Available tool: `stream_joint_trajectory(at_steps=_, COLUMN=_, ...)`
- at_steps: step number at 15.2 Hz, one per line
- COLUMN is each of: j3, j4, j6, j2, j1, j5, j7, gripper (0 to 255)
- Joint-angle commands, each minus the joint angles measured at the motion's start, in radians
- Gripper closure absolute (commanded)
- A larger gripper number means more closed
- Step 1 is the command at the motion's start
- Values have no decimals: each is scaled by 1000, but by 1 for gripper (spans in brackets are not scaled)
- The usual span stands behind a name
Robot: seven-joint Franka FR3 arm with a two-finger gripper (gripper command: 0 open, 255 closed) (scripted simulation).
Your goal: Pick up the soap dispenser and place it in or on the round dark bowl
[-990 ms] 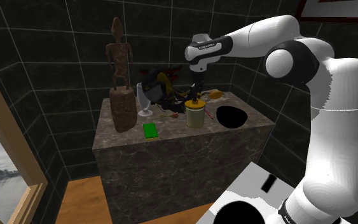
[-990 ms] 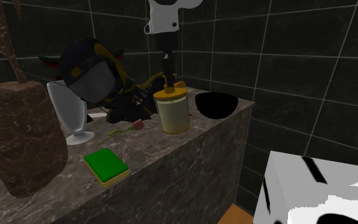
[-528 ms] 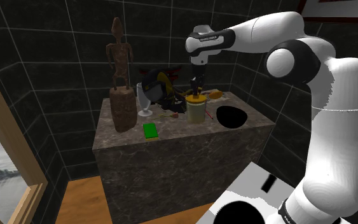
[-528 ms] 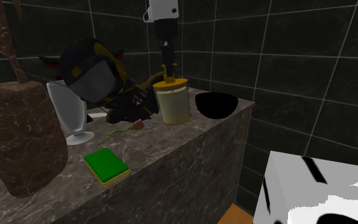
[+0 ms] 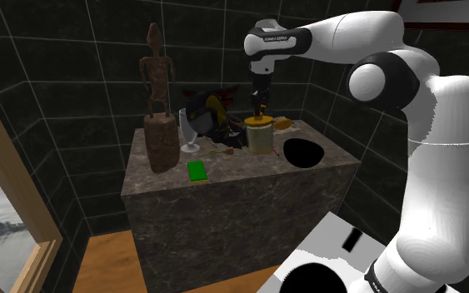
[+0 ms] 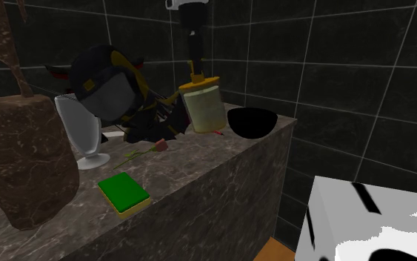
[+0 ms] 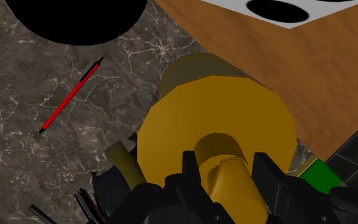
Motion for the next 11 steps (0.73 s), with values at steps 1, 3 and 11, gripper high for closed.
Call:
stream_joint_trajectory(at_steps=1, j3=-1, j4=40, j6=-32, j2=6, j1=-2, j5=0, j7=-1, gripper=255)
stream_joint_trajectory(at_steps=3, j3=-1, j4=75, j6=-62, j2=11, j1=-4, j5=1, j7=-2, gripper=255)
stream_joint_trajectory(at_steps=11, j3=-2, j4=250, j6=-195, j2=53, j1=-13, j5=6, j7=-7, gripper=255)
